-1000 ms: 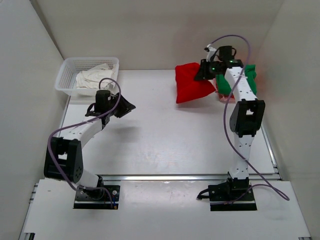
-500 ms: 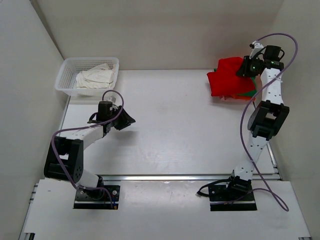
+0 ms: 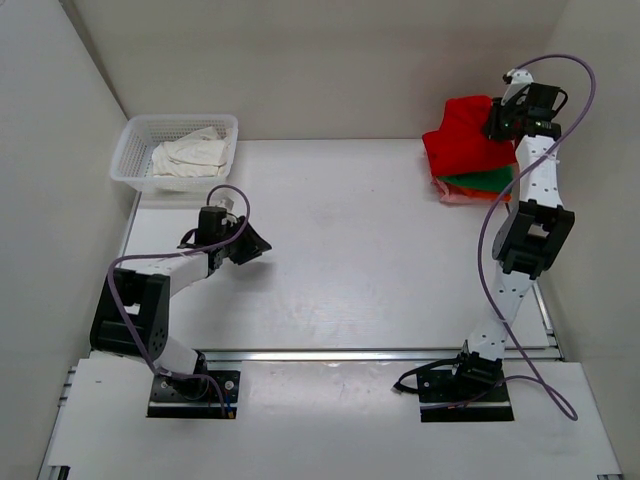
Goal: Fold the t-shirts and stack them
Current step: Put the neatly folded tshirt into the corner of the board with the right arm
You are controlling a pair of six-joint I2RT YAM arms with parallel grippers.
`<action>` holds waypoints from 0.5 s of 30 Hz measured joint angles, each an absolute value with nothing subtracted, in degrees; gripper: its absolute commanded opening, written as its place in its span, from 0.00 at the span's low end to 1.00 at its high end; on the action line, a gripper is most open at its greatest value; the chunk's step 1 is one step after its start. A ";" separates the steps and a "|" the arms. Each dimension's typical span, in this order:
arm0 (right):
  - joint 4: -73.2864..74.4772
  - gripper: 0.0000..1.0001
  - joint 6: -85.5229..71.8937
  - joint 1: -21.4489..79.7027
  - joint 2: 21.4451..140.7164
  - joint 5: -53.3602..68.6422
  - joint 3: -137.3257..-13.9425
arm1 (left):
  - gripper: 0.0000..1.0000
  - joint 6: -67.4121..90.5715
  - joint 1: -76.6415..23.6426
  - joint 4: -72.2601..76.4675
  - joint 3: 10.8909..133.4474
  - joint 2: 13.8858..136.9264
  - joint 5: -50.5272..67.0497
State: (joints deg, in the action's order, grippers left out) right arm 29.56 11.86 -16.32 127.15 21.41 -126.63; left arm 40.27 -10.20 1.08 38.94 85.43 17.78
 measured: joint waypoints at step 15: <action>27.64 0.78 15.40 -15.64 136.38 7.29 -128.55 | 0.98 39.16 -10.98 0.99 39.00 86.06 16.73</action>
State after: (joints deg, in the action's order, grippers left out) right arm 27.64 15.40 -15.64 136.38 7.29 -128.55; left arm 39.16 -10.98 0.99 39.00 86.06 16.73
